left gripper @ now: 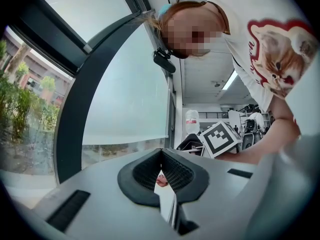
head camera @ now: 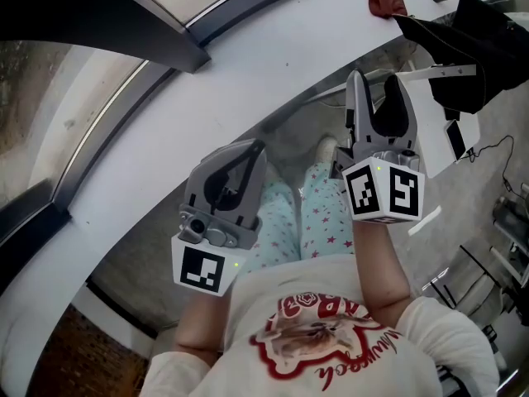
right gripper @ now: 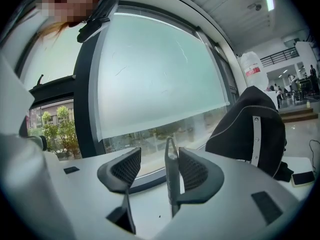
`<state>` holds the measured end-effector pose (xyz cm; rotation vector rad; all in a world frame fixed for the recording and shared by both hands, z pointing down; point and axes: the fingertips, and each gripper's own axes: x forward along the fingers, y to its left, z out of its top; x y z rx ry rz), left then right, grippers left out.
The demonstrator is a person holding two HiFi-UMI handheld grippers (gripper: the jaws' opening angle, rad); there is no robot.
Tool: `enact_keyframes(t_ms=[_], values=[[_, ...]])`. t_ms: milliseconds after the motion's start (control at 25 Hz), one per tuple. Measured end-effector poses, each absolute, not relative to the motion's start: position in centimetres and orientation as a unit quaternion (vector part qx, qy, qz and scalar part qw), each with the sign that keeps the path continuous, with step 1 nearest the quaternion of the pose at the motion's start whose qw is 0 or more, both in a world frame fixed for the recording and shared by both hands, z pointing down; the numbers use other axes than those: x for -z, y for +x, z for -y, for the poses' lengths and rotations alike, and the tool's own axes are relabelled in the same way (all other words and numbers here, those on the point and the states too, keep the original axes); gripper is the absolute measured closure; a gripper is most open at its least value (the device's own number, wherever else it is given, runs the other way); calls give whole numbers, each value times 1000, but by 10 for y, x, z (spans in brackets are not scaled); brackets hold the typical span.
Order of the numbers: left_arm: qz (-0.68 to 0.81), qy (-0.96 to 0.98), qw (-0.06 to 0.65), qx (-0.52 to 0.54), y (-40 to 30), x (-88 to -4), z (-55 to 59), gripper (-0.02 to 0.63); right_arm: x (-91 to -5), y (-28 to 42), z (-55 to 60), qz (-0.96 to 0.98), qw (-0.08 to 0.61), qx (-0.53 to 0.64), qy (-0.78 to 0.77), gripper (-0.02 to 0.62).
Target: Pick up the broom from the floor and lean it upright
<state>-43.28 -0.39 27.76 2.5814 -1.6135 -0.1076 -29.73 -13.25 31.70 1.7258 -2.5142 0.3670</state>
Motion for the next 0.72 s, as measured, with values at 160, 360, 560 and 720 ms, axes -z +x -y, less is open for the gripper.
enact_keyframes(t_ms=[160,360,560,720], values=[[526,849,48,34,-428,-277,5,584,-317,-289,129,820,41,-118,558,364],[523,850,42,35,-420,-272,7,584,-314,-278,132,815,65,-102,567,500],[525,850,39,32,-410,-264,8,584,-309,-276,133,810,82,-134,564,506],[538,842,30,28,-400,-257,6,584,-299,-270,124,823,80,-163,538,508]])
